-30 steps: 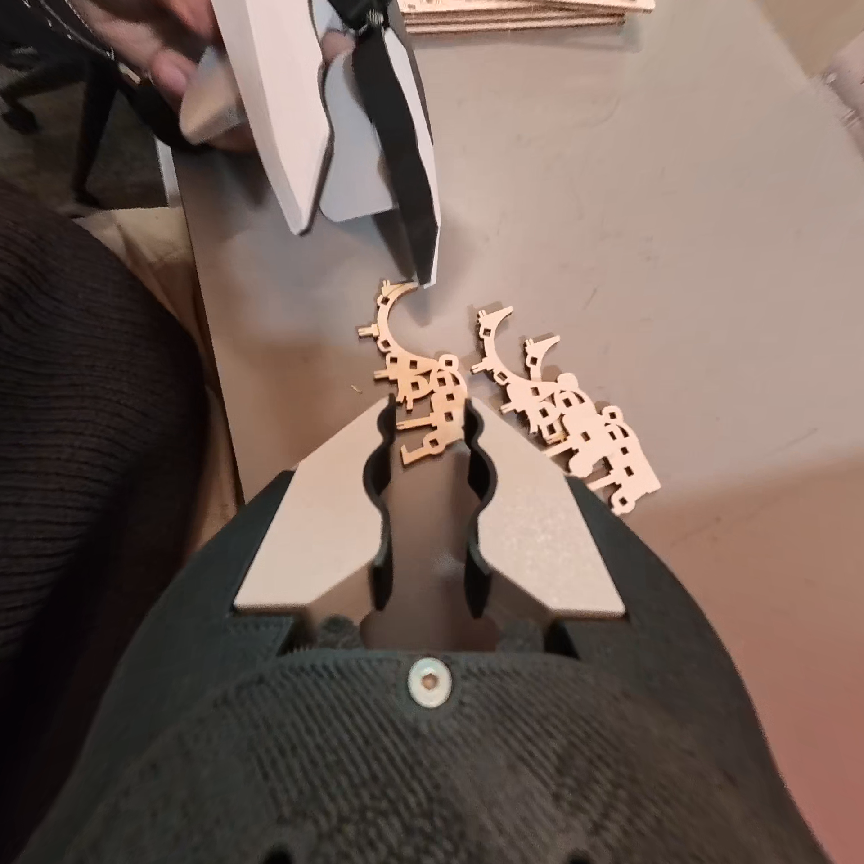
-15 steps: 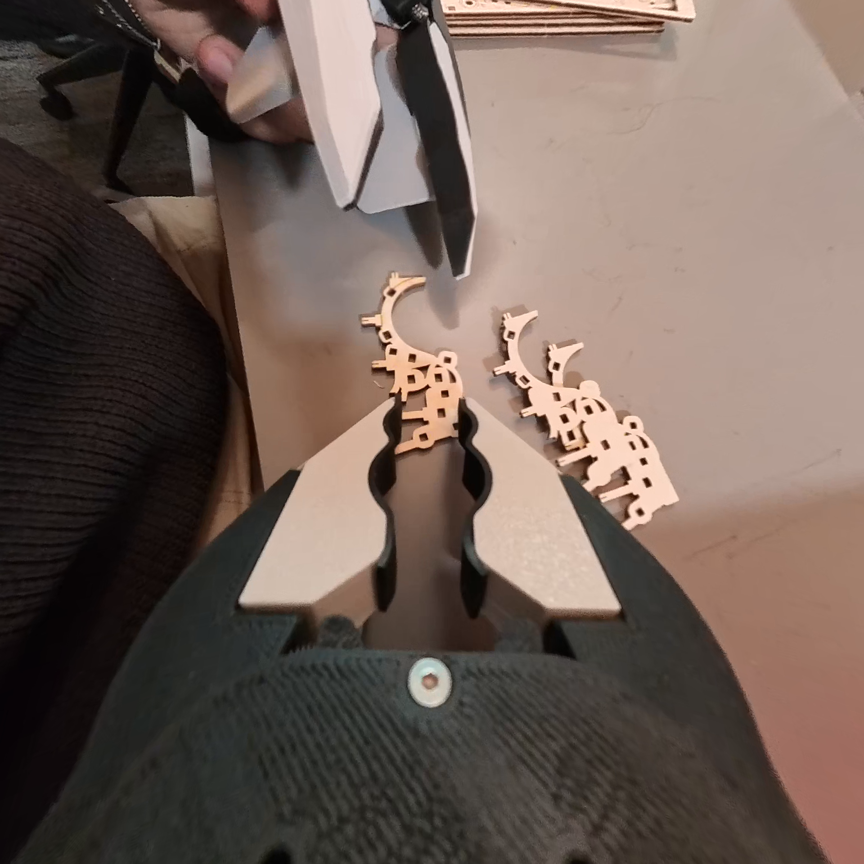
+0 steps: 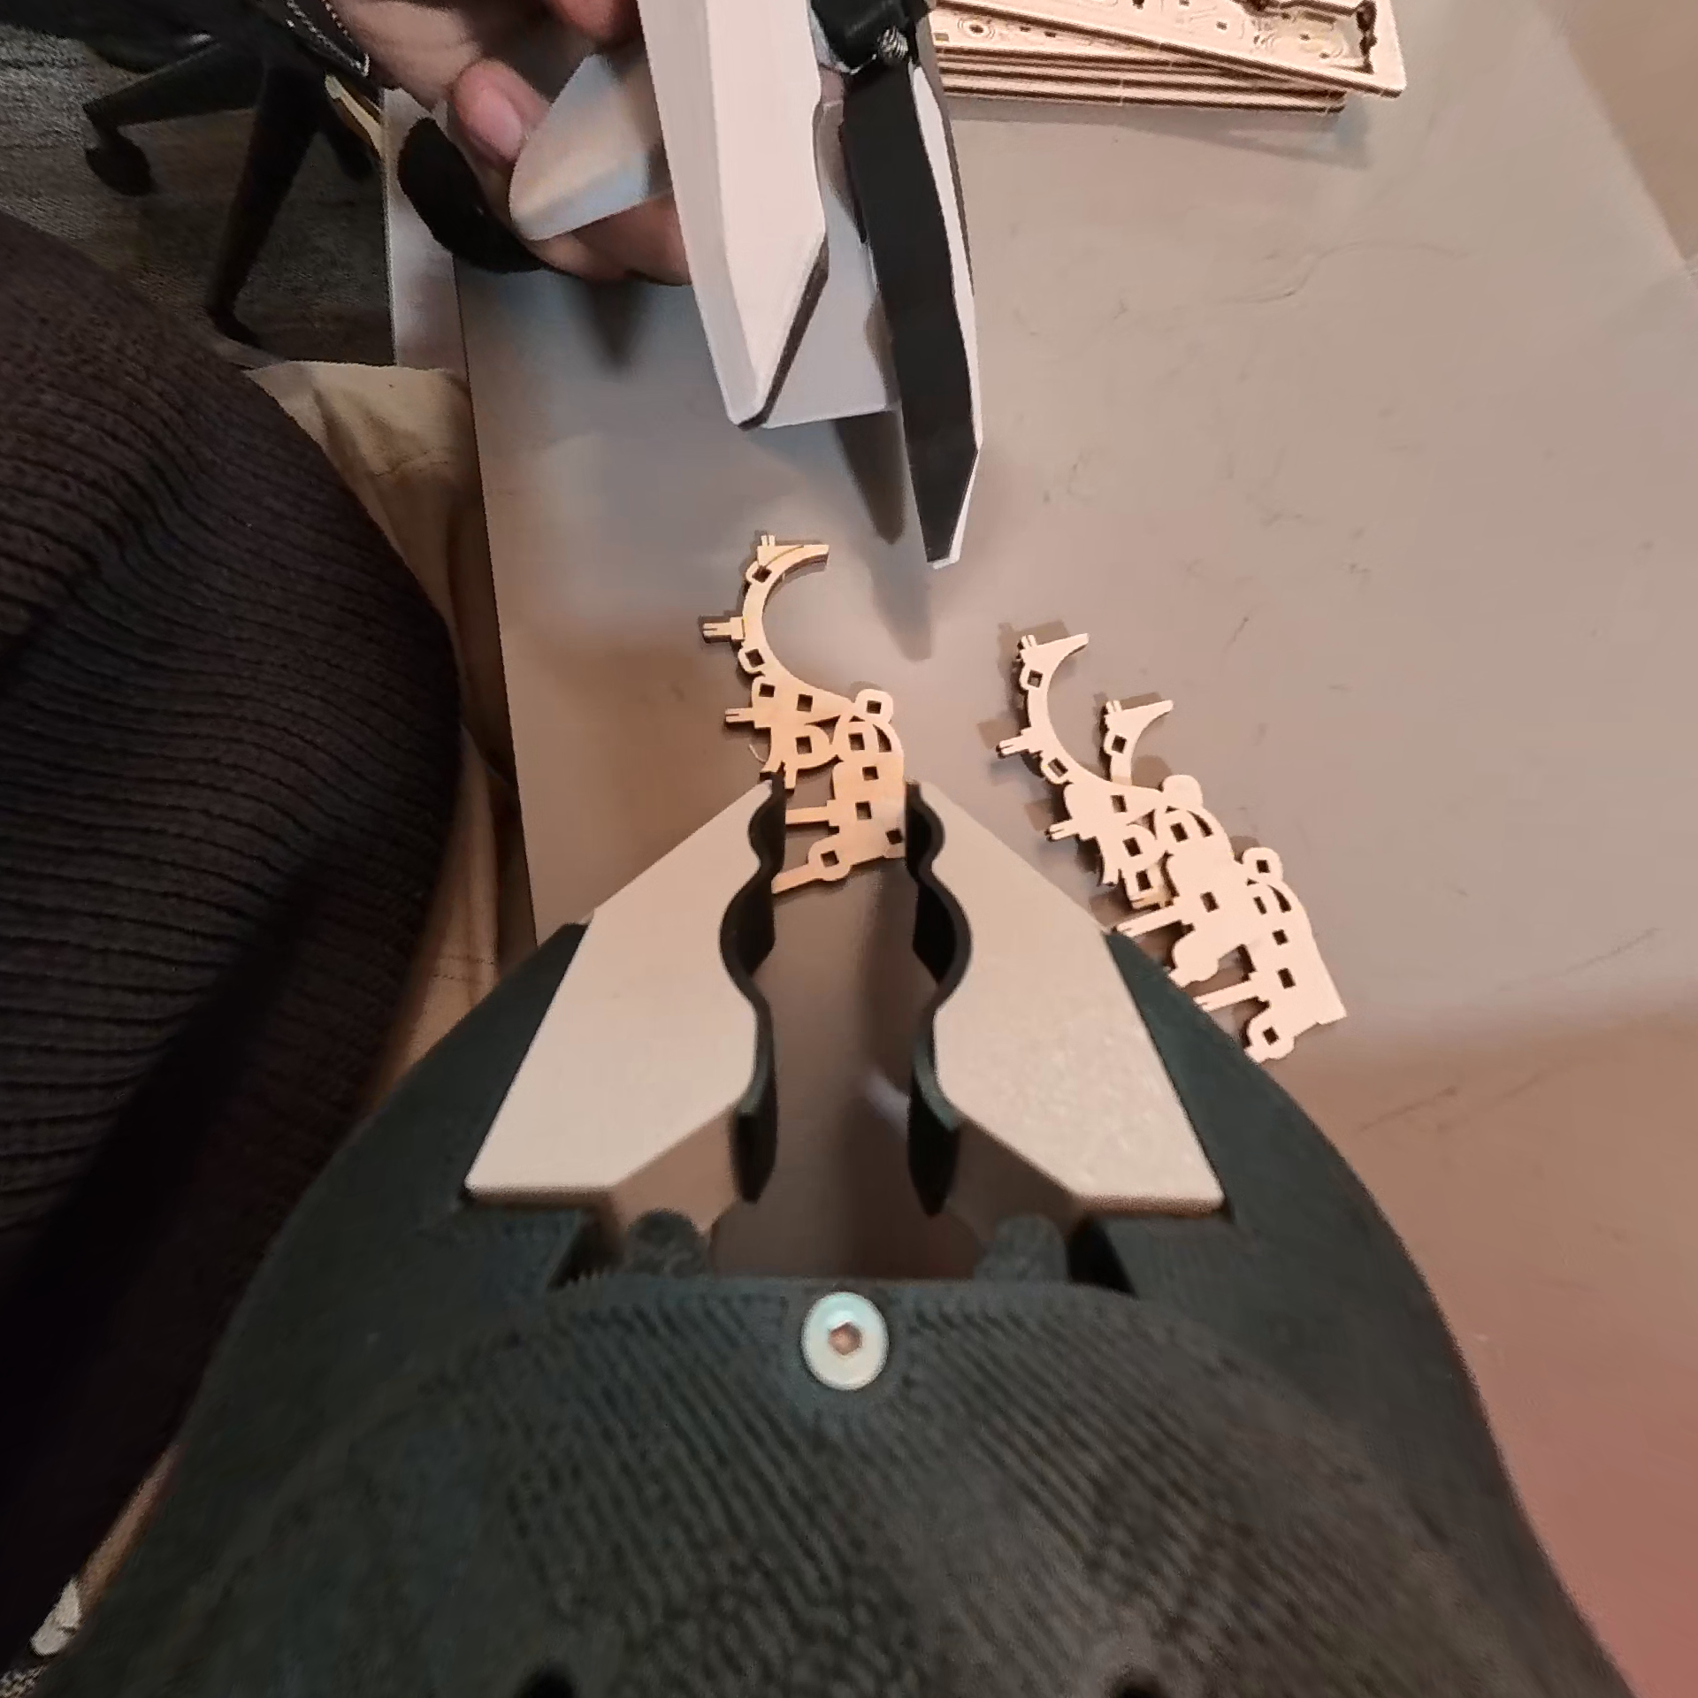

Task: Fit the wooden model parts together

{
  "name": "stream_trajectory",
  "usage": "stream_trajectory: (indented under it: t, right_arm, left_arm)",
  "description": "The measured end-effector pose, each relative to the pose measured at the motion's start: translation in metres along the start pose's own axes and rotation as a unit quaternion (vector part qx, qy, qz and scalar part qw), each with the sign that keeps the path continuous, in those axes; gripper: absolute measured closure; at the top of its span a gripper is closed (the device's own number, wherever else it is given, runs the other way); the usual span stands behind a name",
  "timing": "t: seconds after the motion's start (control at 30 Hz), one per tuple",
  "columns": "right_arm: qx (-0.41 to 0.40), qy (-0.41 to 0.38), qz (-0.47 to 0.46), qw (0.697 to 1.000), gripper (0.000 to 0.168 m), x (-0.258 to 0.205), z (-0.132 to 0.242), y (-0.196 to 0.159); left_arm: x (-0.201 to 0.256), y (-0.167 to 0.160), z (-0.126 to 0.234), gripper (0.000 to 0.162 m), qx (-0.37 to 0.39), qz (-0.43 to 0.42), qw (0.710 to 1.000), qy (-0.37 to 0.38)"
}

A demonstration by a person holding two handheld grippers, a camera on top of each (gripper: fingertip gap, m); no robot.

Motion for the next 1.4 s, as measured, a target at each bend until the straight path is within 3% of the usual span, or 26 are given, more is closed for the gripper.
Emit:
stream_trajectory:
  t: [0.6,1.07,1.4]
  right_arm:
    - [-0.001,0.013,-0.043,0.999,0.147,0.0029,0.0017,-0.0024]
    - [-0.004,0.017,-0.054,0.998,0.137,0.0048,0.004,-0.0054]
    - [-0.003,0.014,-0.057,0.998,0.139,0.0062,0.0045,-0.0055]
  left_arm:
    - [-0.0001,-0.0001,-0.0001,0.098,0.0,0.001,1.0,0.0]
    - [-0.0003,-0.0002,-0.0002,0.099,0.0,0.001,1.0,0.0]
    - [-0.0004,-0.0001,-0.0002,0.099,0.0,0.002,1.0,0.0]
Point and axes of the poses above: each gripper's, where its closed fingertips meet, z back along the fingers, y out of its top, x = y × z across the jaws, the point moved 1 cm from there along z, back along the fingers, and after that the axes turned 2 degrees about x, right-handed, at the moved point
